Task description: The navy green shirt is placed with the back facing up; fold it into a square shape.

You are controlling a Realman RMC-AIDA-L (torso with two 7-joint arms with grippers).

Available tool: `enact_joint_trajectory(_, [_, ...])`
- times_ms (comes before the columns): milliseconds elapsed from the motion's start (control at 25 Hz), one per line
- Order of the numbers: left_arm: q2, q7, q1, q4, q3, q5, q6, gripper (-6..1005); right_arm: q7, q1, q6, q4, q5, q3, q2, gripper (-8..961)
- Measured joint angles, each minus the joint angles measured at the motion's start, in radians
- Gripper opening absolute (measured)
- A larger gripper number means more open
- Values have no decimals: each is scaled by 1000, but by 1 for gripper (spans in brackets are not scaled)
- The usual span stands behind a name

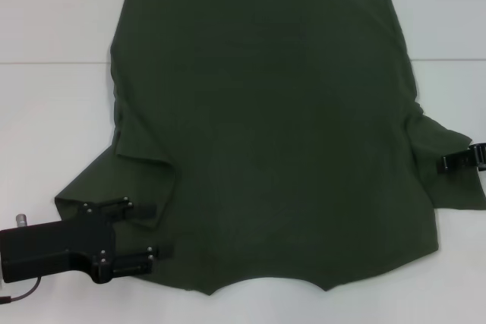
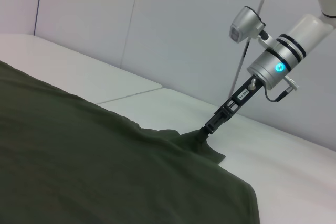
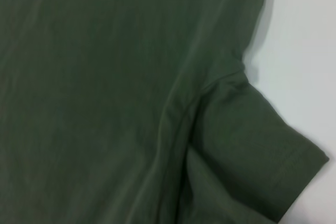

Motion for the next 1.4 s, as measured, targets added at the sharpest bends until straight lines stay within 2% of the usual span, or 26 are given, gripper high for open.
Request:
enact_joint_trajectory(80, [1,0,-1,0,0,0,-4,764,0,2,1,0,-2,-2,1,924])
enact_joint_trajectory(400, [4,-1,-6,0,0,0,-7,764,0,6,23,20,-3,-17,0,817])
enact_joint_trajectory(640, [5,-5,-9,0,0,0,-8,763,-10,6,32,23,-4,-21,-2,697])
enact_joint_trajectory(1080, [7,-6,-12,0,-1,0,-19,764,-10,11,38,23,-7,-70,0,635])
enact_joint_trajectory(1280, [7,-6,-12,0,-1,0,-20,763,-8,12,41,23,-7,-72,0,405])
enact_joint_trajectory(1360, [7,-6,-13,0,-1,0,-20,763,-8,12,46,23,-7,-72,1,196])
enact_joint_trajectory(1400, [7,-6,-13,0,-1,0,-20,763,-8,12,48,23,-7,-72,1,185])
